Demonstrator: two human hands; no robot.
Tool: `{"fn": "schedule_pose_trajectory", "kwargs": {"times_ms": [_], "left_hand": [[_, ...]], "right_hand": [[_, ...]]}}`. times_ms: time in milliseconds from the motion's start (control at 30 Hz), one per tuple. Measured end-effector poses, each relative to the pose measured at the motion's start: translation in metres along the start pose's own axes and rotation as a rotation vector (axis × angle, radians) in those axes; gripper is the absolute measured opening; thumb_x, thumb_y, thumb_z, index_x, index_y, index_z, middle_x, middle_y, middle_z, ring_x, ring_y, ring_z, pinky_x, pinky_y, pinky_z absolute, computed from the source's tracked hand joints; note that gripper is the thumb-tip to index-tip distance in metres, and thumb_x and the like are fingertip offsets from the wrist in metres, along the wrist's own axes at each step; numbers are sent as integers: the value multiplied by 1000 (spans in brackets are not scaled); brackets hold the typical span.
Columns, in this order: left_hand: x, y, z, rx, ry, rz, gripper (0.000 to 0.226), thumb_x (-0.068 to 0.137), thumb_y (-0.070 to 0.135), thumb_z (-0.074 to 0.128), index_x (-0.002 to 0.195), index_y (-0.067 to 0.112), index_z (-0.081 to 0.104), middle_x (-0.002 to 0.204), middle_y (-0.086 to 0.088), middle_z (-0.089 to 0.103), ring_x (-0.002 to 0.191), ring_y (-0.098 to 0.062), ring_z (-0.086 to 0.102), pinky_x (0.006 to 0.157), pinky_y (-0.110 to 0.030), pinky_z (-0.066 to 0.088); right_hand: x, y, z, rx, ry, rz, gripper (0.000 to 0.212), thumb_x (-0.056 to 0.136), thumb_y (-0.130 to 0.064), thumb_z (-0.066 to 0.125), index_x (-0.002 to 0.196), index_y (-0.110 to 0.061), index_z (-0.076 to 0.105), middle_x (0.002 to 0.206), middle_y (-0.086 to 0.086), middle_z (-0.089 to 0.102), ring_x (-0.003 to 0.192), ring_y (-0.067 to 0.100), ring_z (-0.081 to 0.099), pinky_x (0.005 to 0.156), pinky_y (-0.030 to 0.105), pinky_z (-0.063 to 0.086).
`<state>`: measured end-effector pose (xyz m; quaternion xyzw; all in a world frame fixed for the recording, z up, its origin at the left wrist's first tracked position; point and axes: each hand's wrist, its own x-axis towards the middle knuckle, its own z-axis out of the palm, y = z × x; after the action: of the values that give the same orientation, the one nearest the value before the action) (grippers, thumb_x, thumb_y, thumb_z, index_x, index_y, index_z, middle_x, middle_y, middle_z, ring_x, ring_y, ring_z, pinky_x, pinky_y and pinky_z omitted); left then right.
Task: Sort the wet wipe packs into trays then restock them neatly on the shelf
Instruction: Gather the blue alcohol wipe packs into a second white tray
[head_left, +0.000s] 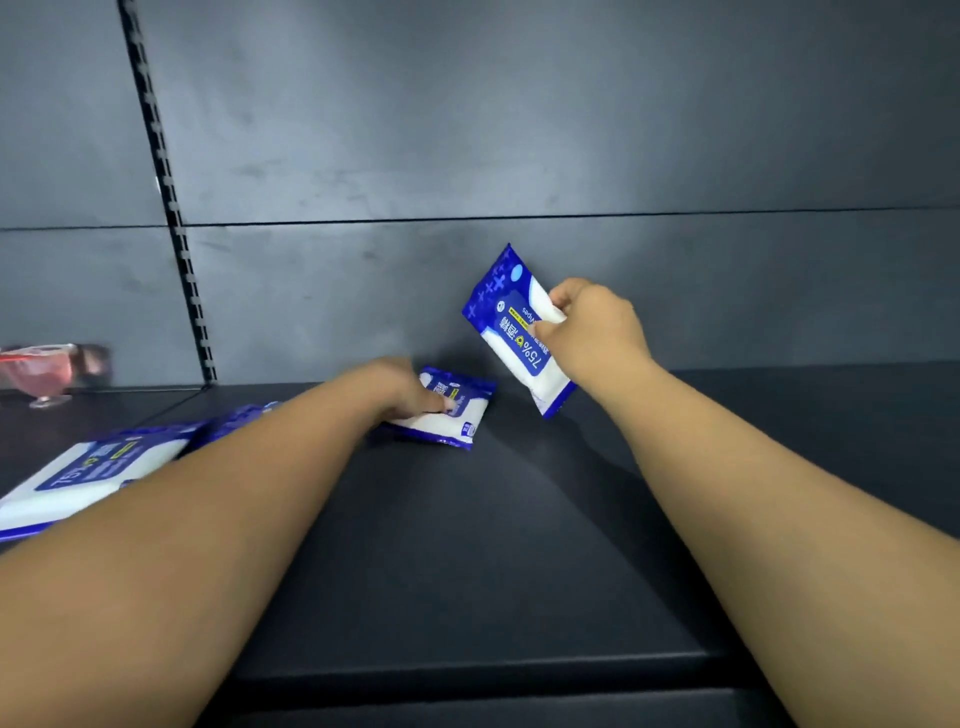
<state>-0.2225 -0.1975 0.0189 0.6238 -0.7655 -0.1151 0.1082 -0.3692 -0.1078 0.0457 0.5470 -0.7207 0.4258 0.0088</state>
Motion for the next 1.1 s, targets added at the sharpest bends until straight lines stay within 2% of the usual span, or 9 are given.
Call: {"fn": "schedule_pose_trajectory", "kwargs": {"times_ms": [133,300,400,467,533,600,800,967,1100], "left_hand": [[-4,6,5,-211,59,54,36,79,37,70,103,13,58,118,-8,59,109,-28,55,99,-37,41],[-47,2,-3,-774,249,3,44,77,10,74,117,7,57,111,-11,62,96,-27,62,90,-38,50],[-85,-8,-1,-1043,323,-70,19,79,2,69,98,2,65,79,-11,67,65,-22,62,62,-29,54],[-111,-13,-1,-1264,314,-104,8,82,0,66,90,2,64,63,-6,65,51,-19,62,49,-24,52],[-141,-10,-3,-1457,314,-97,6,86,2,61,89,7,60,69,-7,67,46,-14,64,43,-24,53],[-174,0,-3,-1577,325,-75,8,89,4,58,91,11,55,80,-6,66,48,-11,65,43,-25,53],[-260,46,-2,-1491,375,-17,7,90,14,58,98,13,57,78,-2,70,60,-12,65,51,-24,54],[-324,86,5,-1383,338,151,9,91,10,55,91,12,64,82,-4,72,64,-14,67,68,-30,54],[-378,114,25,-1413,247,197,10,91,7,55,88,12,63,71,1,72,58,-11,67,60,-27,55]], "right_hand": [[-1,-6,-4,-31,41,-63,17,92,-18,49,109,-13,51,109,10,62,97,30,58,70,30,42],[-13,-15,-13,101,72,-84,13,94,-19,46,105,-12,47,110,12,61,95,32,58,69,34,46],[-29,-12,-20,316,40,-52,7,93,-18,50,97,-15,44,108,9,62,85,25,56,60,27,43],[-45,-12,-26,503,11,-11,9,90,-14,55,97,-13,49,108,7,64,85,24,59,65,29,46],[-69,-11,-42,776,-25,37,12,87,-8,59,94,-13,50,105,7,66,83,22,64,67,29,50],[-95,-3,-63,979,-98,71,20,86,-5,62,97,-14,49,95,2,66,70,13,63,55,20,50],[-140,26,-144,1072,-191,47,29,83,-2,65,107,-15,53,82,-5,64,57,3,62,45,11,47],[-185,54,-211,1081,-165,128,19,83,-4,66,98,-11,58,84,-1,67,70,14,63,69,30,52],[-244,85,-253,1026,-136,183,12,83,-7,67,90,-14,59,87,2,68,75,17,65,75,35,53]]}}
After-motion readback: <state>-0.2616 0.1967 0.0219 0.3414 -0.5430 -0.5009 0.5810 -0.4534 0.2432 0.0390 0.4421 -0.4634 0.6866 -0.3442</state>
